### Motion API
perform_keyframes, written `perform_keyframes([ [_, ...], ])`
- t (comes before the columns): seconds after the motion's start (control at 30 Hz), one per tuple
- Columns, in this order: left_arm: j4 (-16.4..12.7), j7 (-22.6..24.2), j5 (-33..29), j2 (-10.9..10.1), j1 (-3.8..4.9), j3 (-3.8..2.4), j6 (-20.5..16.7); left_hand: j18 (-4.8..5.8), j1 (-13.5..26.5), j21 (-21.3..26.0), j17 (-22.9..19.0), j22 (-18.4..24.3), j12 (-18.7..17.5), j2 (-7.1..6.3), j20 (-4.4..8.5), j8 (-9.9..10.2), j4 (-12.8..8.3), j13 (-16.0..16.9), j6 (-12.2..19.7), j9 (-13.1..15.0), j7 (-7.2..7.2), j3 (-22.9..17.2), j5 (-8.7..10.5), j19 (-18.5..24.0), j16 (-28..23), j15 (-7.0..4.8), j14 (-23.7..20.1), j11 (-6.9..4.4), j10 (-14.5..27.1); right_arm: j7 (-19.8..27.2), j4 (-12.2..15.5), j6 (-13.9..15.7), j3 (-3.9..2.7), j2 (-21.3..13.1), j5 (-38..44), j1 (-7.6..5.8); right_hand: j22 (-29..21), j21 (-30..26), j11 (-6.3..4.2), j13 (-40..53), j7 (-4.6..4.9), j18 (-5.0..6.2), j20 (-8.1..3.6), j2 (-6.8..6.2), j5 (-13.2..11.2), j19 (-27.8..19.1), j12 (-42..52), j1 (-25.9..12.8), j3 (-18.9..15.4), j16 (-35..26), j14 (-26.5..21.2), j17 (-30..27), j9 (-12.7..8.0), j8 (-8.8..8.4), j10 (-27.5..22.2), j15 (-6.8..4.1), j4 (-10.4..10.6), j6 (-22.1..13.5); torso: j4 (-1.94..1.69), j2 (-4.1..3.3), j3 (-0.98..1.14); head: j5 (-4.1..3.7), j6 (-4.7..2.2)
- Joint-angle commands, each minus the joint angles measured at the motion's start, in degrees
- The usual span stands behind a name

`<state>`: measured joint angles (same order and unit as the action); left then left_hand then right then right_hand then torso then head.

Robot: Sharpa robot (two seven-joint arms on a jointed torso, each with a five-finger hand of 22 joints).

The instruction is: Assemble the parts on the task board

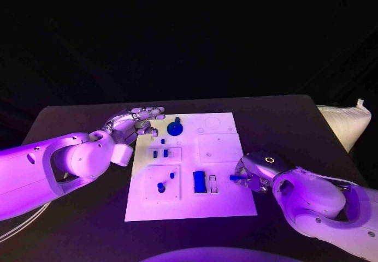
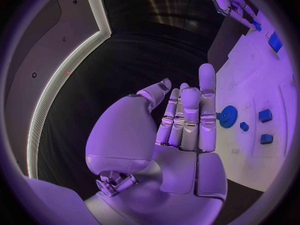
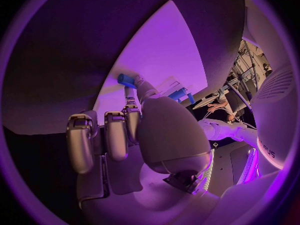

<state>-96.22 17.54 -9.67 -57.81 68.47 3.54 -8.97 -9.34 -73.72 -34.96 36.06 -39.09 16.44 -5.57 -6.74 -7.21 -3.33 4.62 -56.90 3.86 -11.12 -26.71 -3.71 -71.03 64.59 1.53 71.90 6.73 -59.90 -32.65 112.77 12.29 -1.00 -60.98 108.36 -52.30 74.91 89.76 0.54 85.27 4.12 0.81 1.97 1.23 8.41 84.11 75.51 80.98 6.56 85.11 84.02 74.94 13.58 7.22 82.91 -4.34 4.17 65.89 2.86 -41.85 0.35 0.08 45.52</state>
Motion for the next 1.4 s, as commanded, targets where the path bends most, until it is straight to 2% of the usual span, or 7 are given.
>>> perform_keyframes([
  [0.03, -0.2, 0.24, 0.52, -0.02, 0.02, -0.02, 1.05, -1.07, -0.06, 0.19, -0.05, 0.04, 0.19, 0.4, -0.32, -0.24, -0.17, -0.1, 0.42, 0.05, 0.05, 0.07, -0.34, 0.1, 0.12, 0.05, -0.51, -0.01, 0.55, -1.61, -0.87, -2.16, 0.82, -0.09, -3.63, 0.87, 15.09, 0.24, -1.18, -2.35, -0.22, -0.81, -0.27, 2.64, 0.45, 5.89, 0.29, 0.46, 2.91, 0.28, 4.42, 6.6, -0.09, -0.39, 2.95, -0.18, -0.48, 0.17, 0.02, -0.03, 0.05, 0.12, 0.03],
  [0.13, -0.22, 0.25, 0.55, -0.05, 0.02, -0.01, 1.06, -1.07, -0.06, 0.19, -0.05, 0.04, 0.19, 0.4, -0.32, -0.24, -0.17, -0.1, 0.42, 0.05, 0.05, 0.07, -0.34, 0.1, 0.12, 0.05, -0.51, -0.01, 0.55, -1.57, -0.14, 1.51, 0.79, -0.14, -6.12, 0.87, 15.09, 0.24, -1.25, -2.32, -0.2, -0.81, -0.27, 2.32, 0.29, 5.89, 0.28, -1.29, 4.71, 0.3, 4.43, 6.64, -0.2, -0.6, 3.0, -0.18, 0.28, 0.29, -0.01, -0.02, 0.07, 0.17, 0.05],
  [0.33, -0.27, 0.28, 0.56, -0.05, 0.02, 0.0, 1.08, -1.07, -0.06, 0.19, -0.05, 0.04, 0.19, 0.4, -0.32, -0.24, -0.17, -0.1, 0.42, 0.05, 0.05, 0.07, -0.34, 0.1, 0.12, 0.05, -0.51, -0.01, 0.55, -1.69, 1.25, 7.24, 0.65, -0.28, -9.1, 0.81, 15.09, 0.24, -1.38, -2.07, -0.36, -0.81, -0.36, 0.31, -1.51, 5.89, 0.66, -3.52, 7.73, 0.35, 4.47, 6.76, -0.26, -0.78, 3.2, -0.29, 0.65, 0.86, -0.04, -0.02, 0.01, 0.12, 0.06],
  [0.7, -0.39, 0.34, 0.57, -0.1, 0.02, 0.0, 1.15, -1.08, -0.12, 0.2, -0.12, 0.05, 0.28, 0.42, -0.32, -0.28, -0.24, -0.1, 0.44, 0.05, 0.06, 0.06, -0.35, 0.11, 0.12, 0.04, -0.55, -0.01, 0.6, -1.85, 3.3, 17.67, 0.43, -0.28, -15.17, 0.66, 15.09, 0.24, -1.43, -1.92, -0.46, -0.81, -0.46, -1.85, -3.33, 5.89, 0.83, -5.61, 8.67, 0.35, 4.48, 6.78, -0.27, -0.84, 3.33, -0.36, 1.23, 1.41, 0.05, -0.02, 0.02, 0.08, 0.1],
  [0.83, -0.44, 0.34, 0.57, -0.1, 0.02, 0.0, 1.19, -1.08, -0.12, 0.2, -0.12, 0.05, 0.28, 0.42, -0.32, -0.28, -0.24, -0.1, 0.44, 0.05, 0.06, 0.06, -0.35, 0.11, 0.12, 0.04, -0.55, -0.01, 0.6, -1.89, 3.71, 18.11, 0.39, -0.12, -18.24, 0.62, 15.09, 0.24, -1.5, -1.8, -0.54, -0.81, -0.49, -2.63, -2.66, 5.89, 1.04, -6.32, 8.67, 0.39, 4.49, 6.85, -0.23, -0.77, 3.43, -0.41, 1.42, 1.74, 0.0, -0.01, 0.01, 0.14, 0.14],
  [1.1, -0.54, 0.29, 0.58, -0.05, 0.02, 0.0, 1.2, -1.08, -0.17, 0.21, -0.13, 0.06, 0.36, 0.49, -0.32, -0.32, -0.28, -0.11, 0.45, 0.06, 0.06, 0.03, -0.37, 0.12, 0.15, 0.04, -0.57, -0.01, 0.64, -2.15, 3.15, 14.52, 0.39, 1.24, -24.75, 0.58, 15.09, 0.24, -1.74, -1.61, -0.87, -0.81, -0.66, -4.47, 2.95, 5.89, 1.23, -9.16, 7.45, 0.43, 4.52, 6.93, 0.07, -0.43, 3.58, -0.59, 2.64, 2.79, 0.01, -0.01, -0.02, 0.21, 0.23],
  [1.4, -0.68, 0.19, 0.63, -0.01, 0.02, 0.0, 1.35, -1.08, -0.22, 0.21, -0.19, 0.06, 0.4, 0.55, -0.32, -0.34, -0.31, -0.11, 0.45, 0.06, 0.06, 0.0, -0.38, 0.13, 0.14, 0.04, -0.59, -0.02, 0.67, -2.5, 1.45, 13.06, 0.44, 3.61, -27.86, 0.58, 15.09, 0.24, -2.11, -1.56, -1.33, -0.81, -0.91, -4.81, 4.69, 5.89, 1.23, -10.66, 6.28, 0.41, 4.52, 6.91, 0.86, 0.3, 3.64, -0.9, 3.33, 3.85, -0.03, -0.02, 0.0, 0.2, 0.34],
])
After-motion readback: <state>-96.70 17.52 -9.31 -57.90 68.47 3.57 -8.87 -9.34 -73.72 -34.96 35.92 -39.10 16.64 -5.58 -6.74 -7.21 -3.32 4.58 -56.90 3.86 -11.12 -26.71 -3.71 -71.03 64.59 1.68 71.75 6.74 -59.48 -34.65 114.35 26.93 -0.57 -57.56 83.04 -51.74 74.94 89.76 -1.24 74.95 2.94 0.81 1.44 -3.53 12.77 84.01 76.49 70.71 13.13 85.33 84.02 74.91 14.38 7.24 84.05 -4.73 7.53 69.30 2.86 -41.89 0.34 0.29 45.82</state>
